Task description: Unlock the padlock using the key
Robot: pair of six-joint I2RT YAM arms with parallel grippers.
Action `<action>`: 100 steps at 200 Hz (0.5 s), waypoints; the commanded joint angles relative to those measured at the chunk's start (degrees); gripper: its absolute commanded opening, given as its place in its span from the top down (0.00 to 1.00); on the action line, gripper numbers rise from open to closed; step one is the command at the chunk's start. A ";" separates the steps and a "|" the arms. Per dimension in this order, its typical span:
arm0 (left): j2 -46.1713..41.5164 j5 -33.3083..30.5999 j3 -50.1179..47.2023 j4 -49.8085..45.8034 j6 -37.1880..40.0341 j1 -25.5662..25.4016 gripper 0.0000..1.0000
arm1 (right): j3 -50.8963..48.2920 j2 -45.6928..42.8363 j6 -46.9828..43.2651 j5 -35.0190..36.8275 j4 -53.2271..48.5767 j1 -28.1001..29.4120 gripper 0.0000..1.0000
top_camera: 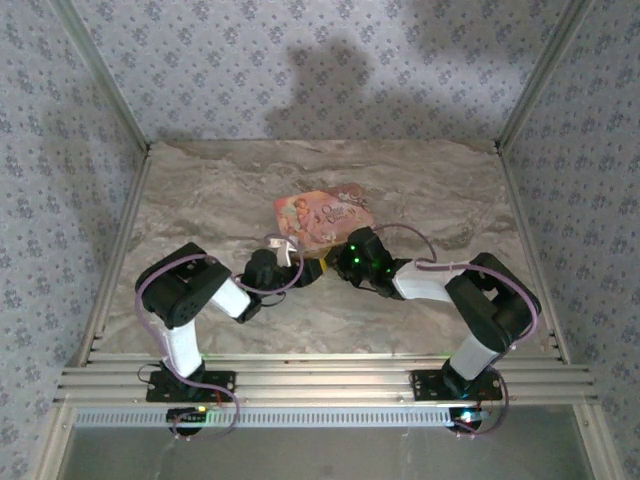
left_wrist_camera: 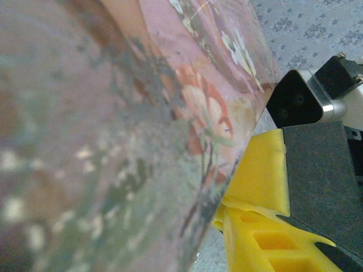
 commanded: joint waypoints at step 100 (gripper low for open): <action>-24.74 -17.92 -4.80 -24.86 10.86 -5.17 0.59 | 0.11 -0.94 1.00 0.30 5.64 0.76 1.00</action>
